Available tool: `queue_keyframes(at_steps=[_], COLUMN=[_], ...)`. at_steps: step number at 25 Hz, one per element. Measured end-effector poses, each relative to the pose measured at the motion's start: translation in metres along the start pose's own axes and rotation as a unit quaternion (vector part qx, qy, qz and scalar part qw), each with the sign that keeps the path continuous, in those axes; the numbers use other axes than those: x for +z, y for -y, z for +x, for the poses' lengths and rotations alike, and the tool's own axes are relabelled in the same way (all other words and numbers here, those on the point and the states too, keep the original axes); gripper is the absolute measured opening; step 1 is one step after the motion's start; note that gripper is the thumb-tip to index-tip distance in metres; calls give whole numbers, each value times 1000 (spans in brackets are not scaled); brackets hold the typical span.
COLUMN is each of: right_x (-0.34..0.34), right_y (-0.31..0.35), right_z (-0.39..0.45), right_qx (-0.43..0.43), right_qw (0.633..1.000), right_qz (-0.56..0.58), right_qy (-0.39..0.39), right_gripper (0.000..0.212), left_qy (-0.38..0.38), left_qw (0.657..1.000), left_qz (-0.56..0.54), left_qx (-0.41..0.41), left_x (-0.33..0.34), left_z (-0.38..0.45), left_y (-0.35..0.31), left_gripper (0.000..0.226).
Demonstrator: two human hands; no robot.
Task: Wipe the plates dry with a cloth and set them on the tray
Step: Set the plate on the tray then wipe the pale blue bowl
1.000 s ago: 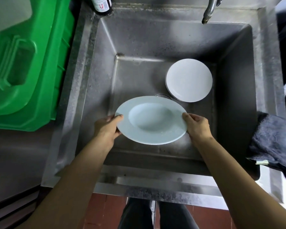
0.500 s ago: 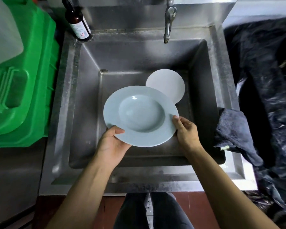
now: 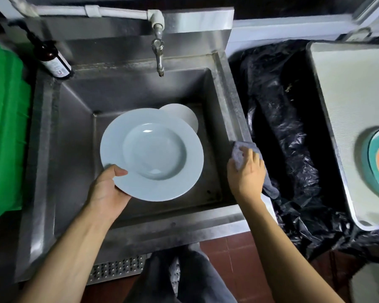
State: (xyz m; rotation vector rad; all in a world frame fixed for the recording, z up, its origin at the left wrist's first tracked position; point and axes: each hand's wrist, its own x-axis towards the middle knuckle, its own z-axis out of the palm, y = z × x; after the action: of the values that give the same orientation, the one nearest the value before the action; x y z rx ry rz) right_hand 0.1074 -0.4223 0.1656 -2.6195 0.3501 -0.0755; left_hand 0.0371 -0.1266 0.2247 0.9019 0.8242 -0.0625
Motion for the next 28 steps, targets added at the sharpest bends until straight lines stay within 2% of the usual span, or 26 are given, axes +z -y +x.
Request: queue_keyframes(at_steps=[2,4,5,7,9,12,15,17,19,21,22,24,26,28], right_x=[-2,3,6,14,20,23,12,-3,-20,-37,-43,-49,-40,-31], right_y=[-22,-38,-44,-55,-58,-66,-79,-74,-51,-13,8,47,71,83], right_z=[5,7,7,8,7,4,14,20,25,29,30,25,17,15], right_qx=[32,63,67,53,33,-5,-10,37,70,37,5,-91,-175,-192], right_qw=[998,991,985,972,969,977,992,994,985,974,968,958,958,961], right_qz=[-50,-72,-96,-149,-169,-161,-49,72,155,216,244,273,221,173], right_qy=[26,93,130,171,174,142,118,69,-16,-65,-66,-17,56,100], right_gripper=[72,105,116,127,123,98,68,54,47,51,55,62,63,62], left_qy=[-8,-9,-8,-4,1,-6,-5,5,8,14,18,26,32,44], left_qw=[1000,1000,999,999,999,999,998,997,996,995,995,994,993,989], left_qz=[17,30,33,38,39,51,63,74,84,96,103,110,116,139], left_qx=[1,2,3,4,2,4,7,9,6,0,-4,-8,-8,-1], left_x=[7,12,15,21,28,37,43,47,51,56,58,62,65,65], left_z=[-5,-9,-11,-15,-20,-25,-31,-36,-42,-47,-49,-54,-59,-62], left_y=[-2,-2,-2,0,3,7,10,8,5,2,0,-4,-10,-16], left_gripper=[41,44,46,49,49,52,49,45,44,47,46,39,36,45])
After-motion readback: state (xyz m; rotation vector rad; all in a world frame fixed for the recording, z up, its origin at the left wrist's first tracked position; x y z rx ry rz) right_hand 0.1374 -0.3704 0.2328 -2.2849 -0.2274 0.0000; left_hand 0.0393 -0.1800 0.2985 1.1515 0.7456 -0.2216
